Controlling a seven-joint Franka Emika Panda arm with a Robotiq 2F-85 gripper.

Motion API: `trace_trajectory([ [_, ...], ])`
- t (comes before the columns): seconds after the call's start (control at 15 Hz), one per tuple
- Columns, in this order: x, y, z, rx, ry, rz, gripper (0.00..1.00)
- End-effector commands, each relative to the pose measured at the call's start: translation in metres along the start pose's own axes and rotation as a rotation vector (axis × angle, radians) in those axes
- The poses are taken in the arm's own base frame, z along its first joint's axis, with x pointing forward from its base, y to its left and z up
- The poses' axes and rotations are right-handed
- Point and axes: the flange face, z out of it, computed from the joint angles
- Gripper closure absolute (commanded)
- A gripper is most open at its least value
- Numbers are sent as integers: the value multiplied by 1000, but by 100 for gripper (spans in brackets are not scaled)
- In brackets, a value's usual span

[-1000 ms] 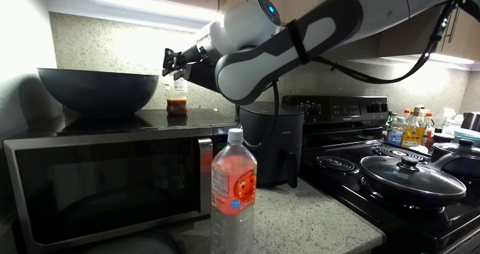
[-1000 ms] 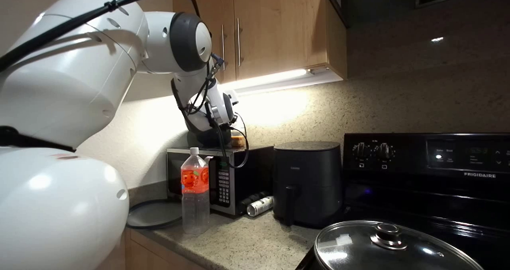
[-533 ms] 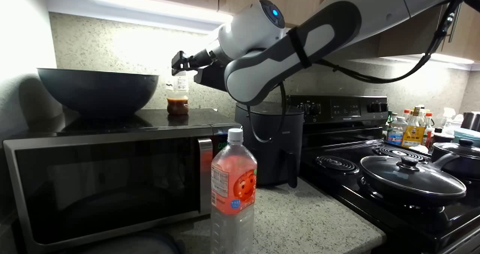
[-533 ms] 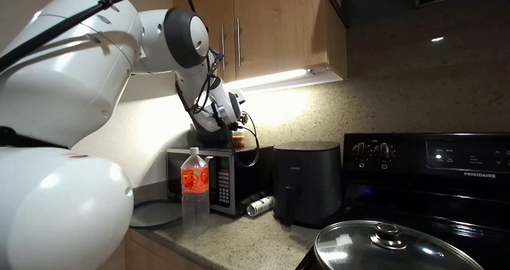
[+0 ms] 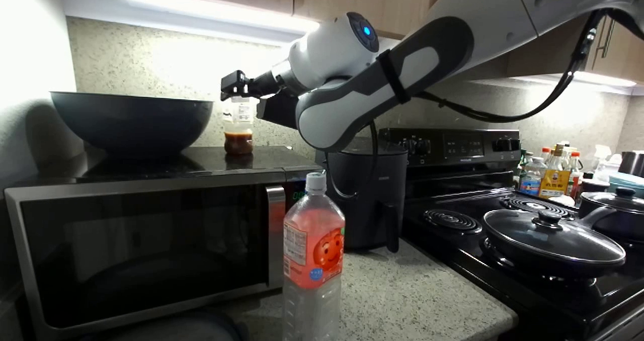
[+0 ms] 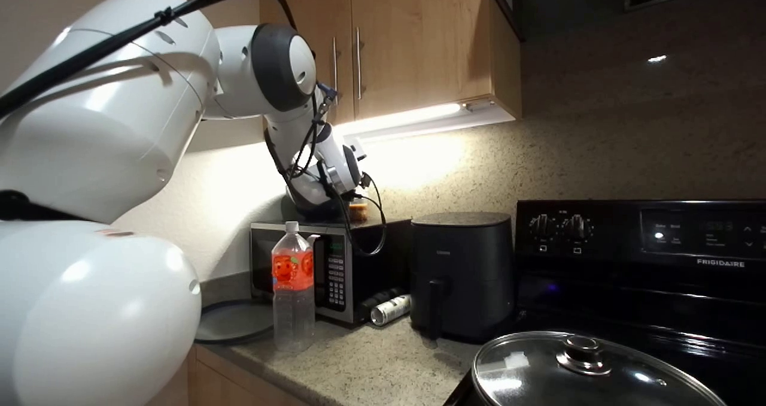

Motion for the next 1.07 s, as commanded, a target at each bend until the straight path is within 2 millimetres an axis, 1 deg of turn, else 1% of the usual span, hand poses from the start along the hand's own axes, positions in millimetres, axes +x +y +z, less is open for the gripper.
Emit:
trace_trajectory([
  [0.0,-7,-16,10,78,25,10,0],
  [0.27,-8,-27,18,115,30,17,0],
  [0.4,-2,-24,19,101,33,13,0],
  [0.53,7,-14,17,63,71,-16,0],
  [0.6,-1,-20,17,77,27,1,0],
  [0.73,4,-10,18,45,40,-7,0],
  [1.0,1,-6,23,43,45,-1,0],
])
